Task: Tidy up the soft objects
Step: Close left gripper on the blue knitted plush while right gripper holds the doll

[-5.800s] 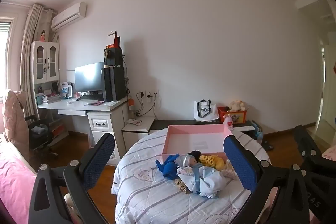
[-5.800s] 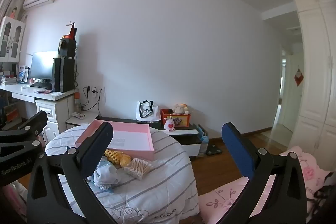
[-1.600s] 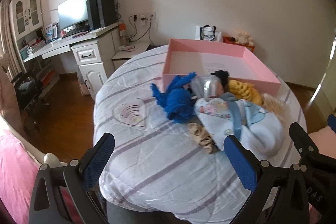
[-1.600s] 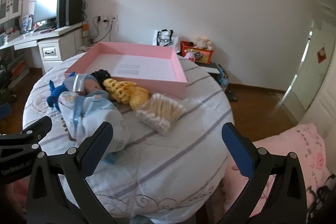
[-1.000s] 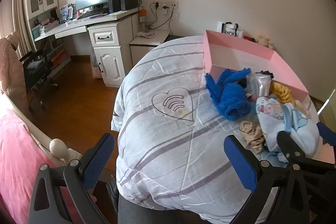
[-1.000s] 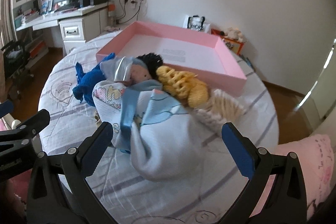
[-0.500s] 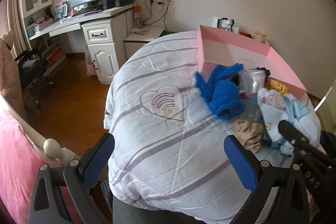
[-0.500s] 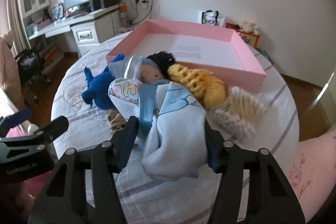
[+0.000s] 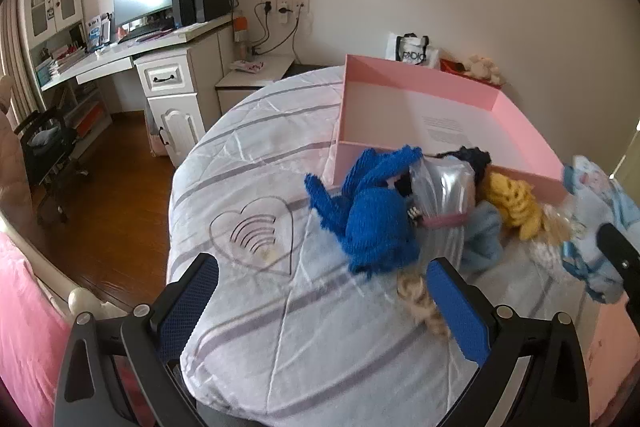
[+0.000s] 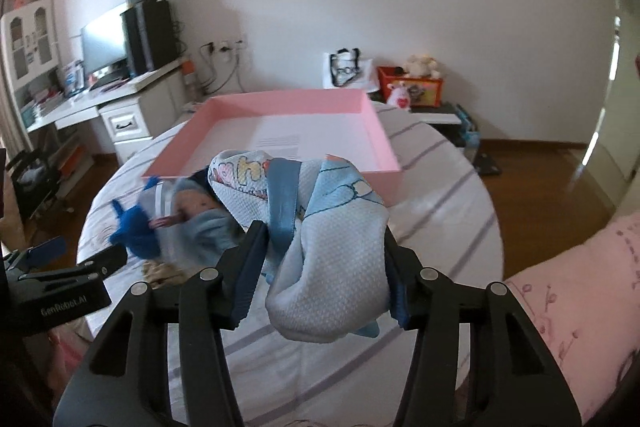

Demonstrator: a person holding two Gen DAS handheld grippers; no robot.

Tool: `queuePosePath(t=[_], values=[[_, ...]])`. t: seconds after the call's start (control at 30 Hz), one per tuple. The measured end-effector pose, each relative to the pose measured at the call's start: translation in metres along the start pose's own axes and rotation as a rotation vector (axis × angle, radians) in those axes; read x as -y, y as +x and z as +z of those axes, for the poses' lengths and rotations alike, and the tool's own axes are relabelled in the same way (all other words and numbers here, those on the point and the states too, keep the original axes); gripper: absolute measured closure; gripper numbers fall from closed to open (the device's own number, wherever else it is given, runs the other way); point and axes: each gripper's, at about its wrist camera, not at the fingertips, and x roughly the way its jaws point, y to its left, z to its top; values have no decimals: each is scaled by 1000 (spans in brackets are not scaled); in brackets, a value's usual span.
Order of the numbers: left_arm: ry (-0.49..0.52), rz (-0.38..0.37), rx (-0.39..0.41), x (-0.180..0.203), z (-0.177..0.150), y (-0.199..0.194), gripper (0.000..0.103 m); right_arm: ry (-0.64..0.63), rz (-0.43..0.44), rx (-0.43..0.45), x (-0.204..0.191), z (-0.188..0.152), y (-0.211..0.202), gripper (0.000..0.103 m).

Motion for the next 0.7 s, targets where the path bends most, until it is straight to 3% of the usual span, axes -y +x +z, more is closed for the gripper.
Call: queuePosePath(t=[0.27,0.33,0.43,0.5,0.6,0.7], values=[[-22,-10,-40,1,22,39,1,23,-14,-46,14,6,30,52],[-17,-7,-27,2,26,43,7,19,-19,-47,14,7,35,52],[-3,-19,-17,3,27,49,30,11,-30,-46,13,9,40,52],[-2,-43,-34,2,26,54,56,7,-34,-45,10,9,40,52],[13,-64,-32,3,25,53,67,4,-35,-46,8,9,39,52],[45,-42,-16,7,22,45,70,7,-30,-47,9,9,37,52]])
